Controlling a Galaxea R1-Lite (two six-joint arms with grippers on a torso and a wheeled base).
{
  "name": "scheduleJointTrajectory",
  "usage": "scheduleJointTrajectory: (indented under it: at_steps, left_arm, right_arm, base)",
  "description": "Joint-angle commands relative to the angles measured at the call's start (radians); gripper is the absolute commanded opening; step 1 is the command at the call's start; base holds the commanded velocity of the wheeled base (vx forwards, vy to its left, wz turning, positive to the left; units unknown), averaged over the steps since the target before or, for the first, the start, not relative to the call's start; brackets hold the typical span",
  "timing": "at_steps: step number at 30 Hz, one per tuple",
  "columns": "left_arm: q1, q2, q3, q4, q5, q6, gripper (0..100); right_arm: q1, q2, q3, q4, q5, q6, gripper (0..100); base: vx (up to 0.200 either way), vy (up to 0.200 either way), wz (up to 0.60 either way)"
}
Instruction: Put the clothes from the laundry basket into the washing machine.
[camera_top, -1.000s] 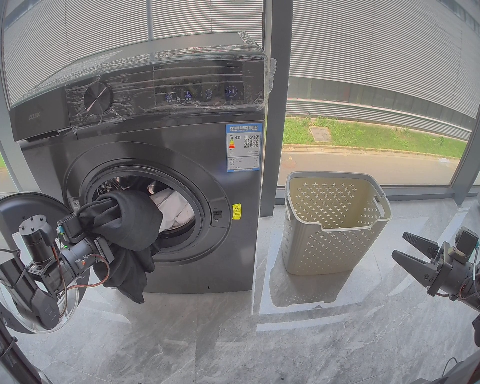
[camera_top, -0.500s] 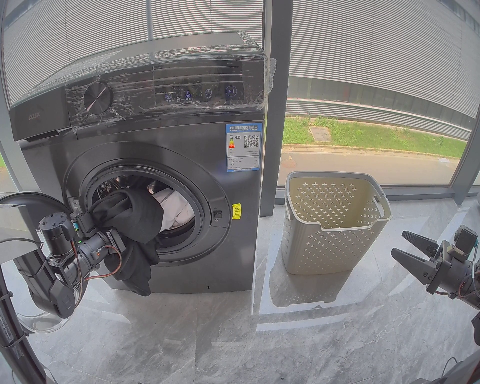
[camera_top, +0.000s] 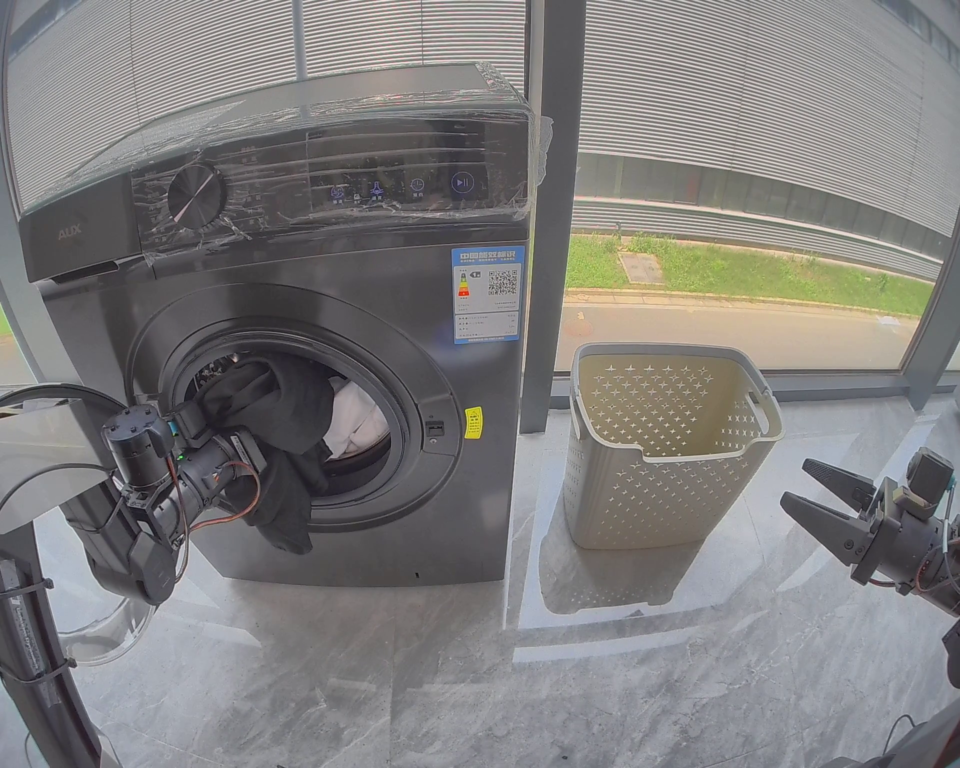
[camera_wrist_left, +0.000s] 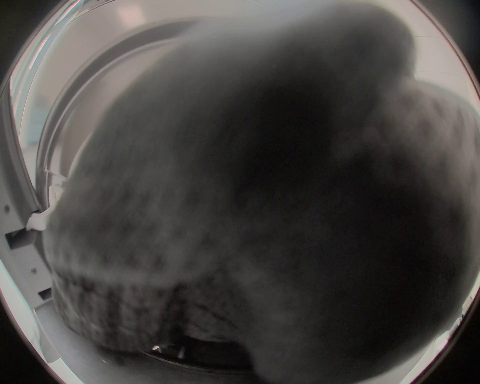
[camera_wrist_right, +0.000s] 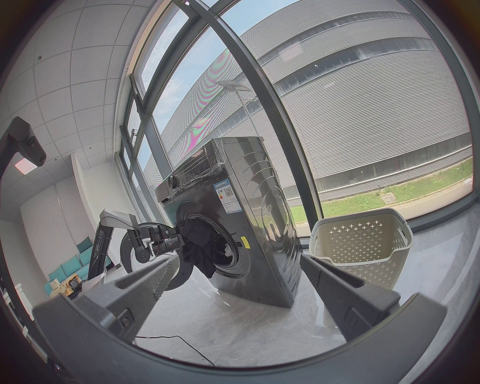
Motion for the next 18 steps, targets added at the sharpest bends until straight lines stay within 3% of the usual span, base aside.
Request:
scheduleJointTrajectory:
  at_steps: [1,10,18]
  left_arm:
    - [-0.001,0.055,-0.072,0.000,0.014,-0.002,0]
    - [-0.003,0.141,-0.100,-0.002,0.015,0.002,0]
    - [-0.003,0.227,-0.314,0.000,0.038,-0.002,0]
  right_arm:
    - [0.001,0.017,-0.009,0.000,0.000,-0.001,100]
    - [0.001,0.031,-0.027,-0.001,0.000,-0.001,100]
    - [0.001,0.053,-0.027,-0.001,0.000,-0.001,100]
  base:
    - [0.000,0.000,0.00]
    - [0.000,0.000,0.00]
    - [0.000,0.000,0.00]
